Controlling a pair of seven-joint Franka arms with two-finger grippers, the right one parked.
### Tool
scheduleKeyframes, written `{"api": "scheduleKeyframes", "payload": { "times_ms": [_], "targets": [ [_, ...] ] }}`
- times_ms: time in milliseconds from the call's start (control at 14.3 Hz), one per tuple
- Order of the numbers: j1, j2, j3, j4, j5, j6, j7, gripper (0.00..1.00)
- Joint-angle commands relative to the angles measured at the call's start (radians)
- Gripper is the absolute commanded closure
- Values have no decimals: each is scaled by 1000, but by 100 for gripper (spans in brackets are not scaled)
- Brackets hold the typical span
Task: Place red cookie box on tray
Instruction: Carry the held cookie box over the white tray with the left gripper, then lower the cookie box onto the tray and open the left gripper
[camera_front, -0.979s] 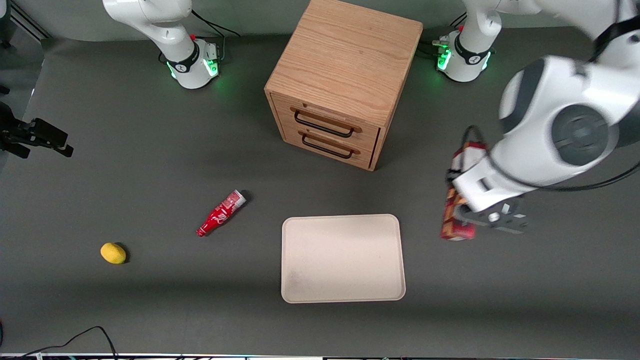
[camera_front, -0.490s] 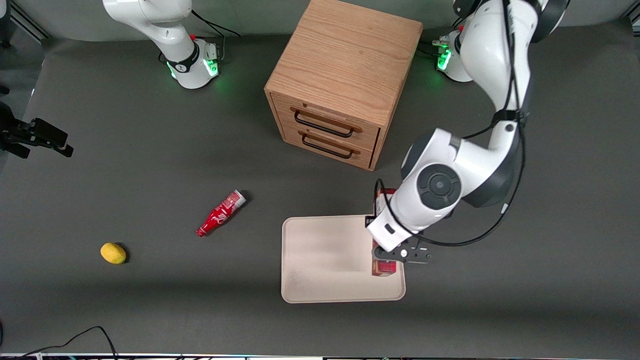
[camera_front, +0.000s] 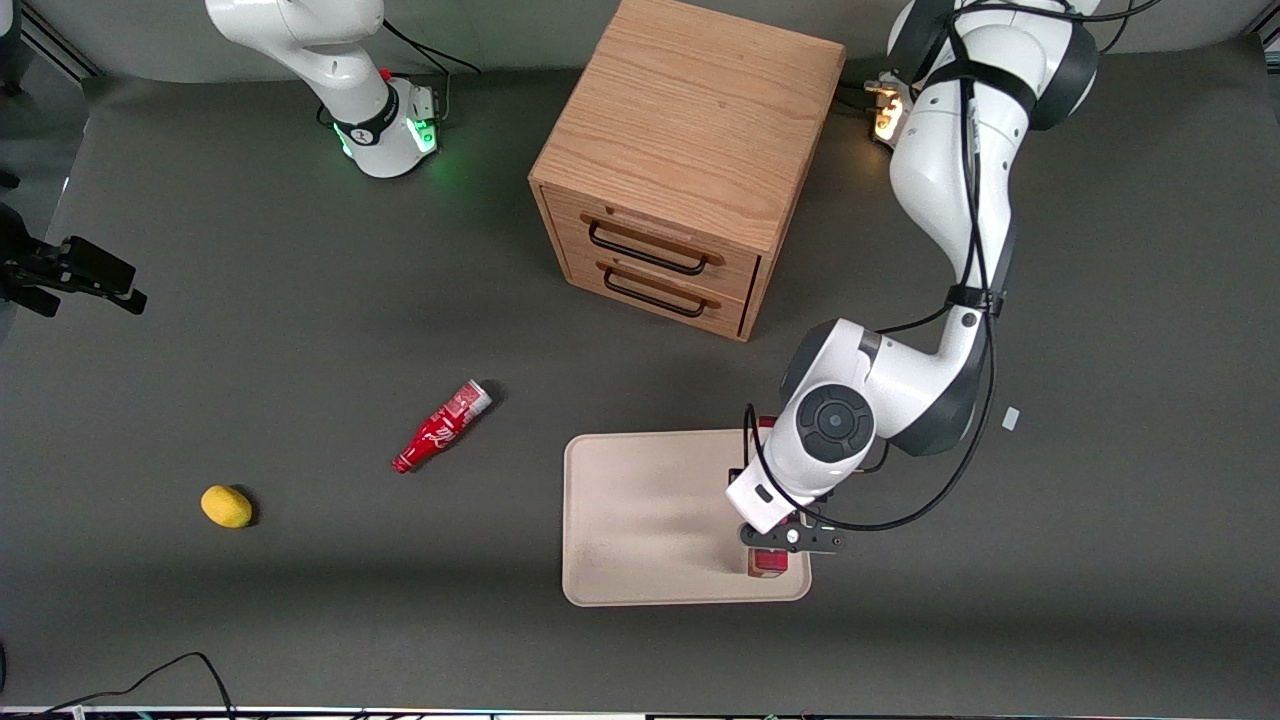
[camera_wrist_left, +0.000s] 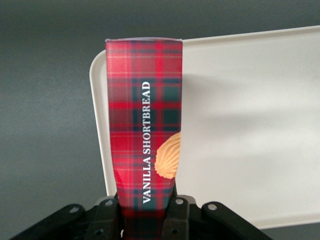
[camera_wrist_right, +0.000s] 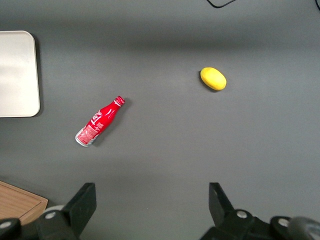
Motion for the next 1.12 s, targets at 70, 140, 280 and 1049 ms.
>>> {"api": "scheduleKeyframes", "payload": {
  "times_ms": [70, 140, 280, 1049],
  "targets": [
    [-6, 53, 6, 41, 35, 49, -26, 100],
    [-5, 58, 6, 40, 35, 63, -26, 100],
    [-5, 68, 13, 40, 41, 72, -25, 100],
    [-5, 71, 16, 29, 56, 92, -28, 0]
  ]
}}
